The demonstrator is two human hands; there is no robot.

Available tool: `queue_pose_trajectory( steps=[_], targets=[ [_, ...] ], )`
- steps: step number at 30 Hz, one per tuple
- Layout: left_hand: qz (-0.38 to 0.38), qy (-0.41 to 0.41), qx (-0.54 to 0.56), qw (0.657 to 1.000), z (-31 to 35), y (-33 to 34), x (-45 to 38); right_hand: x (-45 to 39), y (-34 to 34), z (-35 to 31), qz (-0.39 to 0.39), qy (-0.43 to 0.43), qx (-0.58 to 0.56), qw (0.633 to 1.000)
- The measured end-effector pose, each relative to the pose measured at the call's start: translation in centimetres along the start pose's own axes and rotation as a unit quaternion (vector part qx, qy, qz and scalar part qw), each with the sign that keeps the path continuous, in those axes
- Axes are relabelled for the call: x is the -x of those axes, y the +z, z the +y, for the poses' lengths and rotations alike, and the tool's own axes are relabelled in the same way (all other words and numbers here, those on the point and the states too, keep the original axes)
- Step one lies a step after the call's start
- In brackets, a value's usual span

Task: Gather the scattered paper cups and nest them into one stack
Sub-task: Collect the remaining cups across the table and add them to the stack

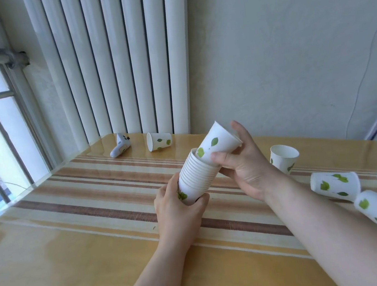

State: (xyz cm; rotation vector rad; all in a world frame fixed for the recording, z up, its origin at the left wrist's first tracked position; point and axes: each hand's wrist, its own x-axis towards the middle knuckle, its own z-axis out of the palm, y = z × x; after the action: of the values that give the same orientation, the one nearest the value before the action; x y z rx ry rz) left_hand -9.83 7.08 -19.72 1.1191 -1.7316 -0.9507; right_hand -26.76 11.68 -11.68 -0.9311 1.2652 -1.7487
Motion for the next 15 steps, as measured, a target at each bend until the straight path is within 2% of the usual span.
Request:
queue_pose_trajectory(
  steps=[6,10,15],
  targets=[
    [0.002,0.000,0.002,1.000,0.1,0.1,0.0,0.9,0.4,0.9,-0.019,0.010,0.026,0.999],
    [0.007,-0.002,0.020,1.000,0.1,-0.1,-0.1,0.6,0.0,2.2,-0.068,0.046,0.040,0.996],
    [-0.016,-0.004,0.010,1.000,0.5,-0.3,0.0,0.9,1.3,5.7,-0.125,0.036,0.248,0.960]
  ],
)
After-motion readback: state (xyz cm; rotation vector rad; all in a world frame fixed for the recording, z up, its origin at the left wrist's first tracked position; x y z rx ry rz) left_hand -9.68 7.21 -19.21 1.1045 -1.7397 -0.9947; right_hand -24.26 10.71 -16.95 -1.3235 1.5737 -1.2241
